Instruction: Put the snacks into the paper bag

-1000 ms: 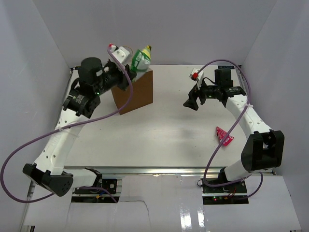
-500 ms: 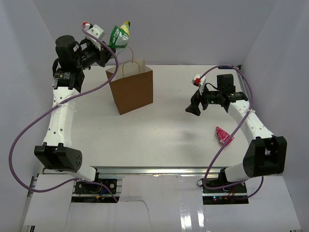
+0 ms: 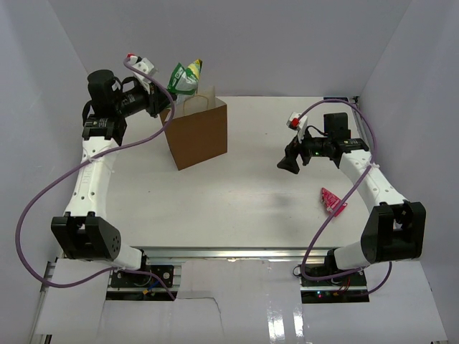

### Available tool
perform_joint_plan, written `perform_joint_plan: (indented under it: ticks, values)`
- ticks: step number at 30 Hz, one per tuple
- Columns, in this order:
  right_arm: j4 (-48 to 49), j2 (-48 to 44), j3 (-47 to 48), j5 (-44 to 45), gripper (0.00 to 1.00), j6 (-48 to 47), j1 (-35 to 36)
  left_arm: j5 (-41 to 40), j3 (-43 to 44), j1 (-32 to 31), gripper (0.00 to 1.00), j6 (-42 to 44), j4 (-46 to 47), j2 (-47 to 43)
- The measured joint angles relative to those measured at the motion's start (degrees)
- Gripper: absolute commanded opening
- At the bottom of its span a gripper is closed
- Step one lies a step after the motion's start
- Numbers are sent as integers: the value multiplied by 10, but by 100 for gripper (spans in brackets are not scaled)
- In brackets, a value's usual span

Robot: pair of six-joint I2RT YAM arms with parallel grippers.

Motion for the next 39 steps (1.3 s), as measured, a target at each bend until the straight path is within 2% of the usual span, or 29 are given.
perform_joint_plan:
  ticks: [19, 27, 31, 32, 35, 39]
  values:
    - [0, -4, -20, 0, 90, 0, -8, 21, -30, 26, 10, -17, 43, 35]
    - [0, -4, -20, 0, 90, 0, -9, 16, -69, 26, 25, -14, 43, 34]
    - [0, -4, -20, 0, 90, 0, -9, 12, -78, 26, 38, -10, 37, 34]
    - [0, -4, -21, 0, 90, 0, -9, 12, -78, 26, 47, -11, 39, 33]
    - [0, -4, -21, 0, 90, -1, -9, 11, -78, 26, 62, -11, 48, 30]
    - [0, -4, -21, 0, 90, -1, -9, 11, -78, 26, 68, -20, 55, 26]
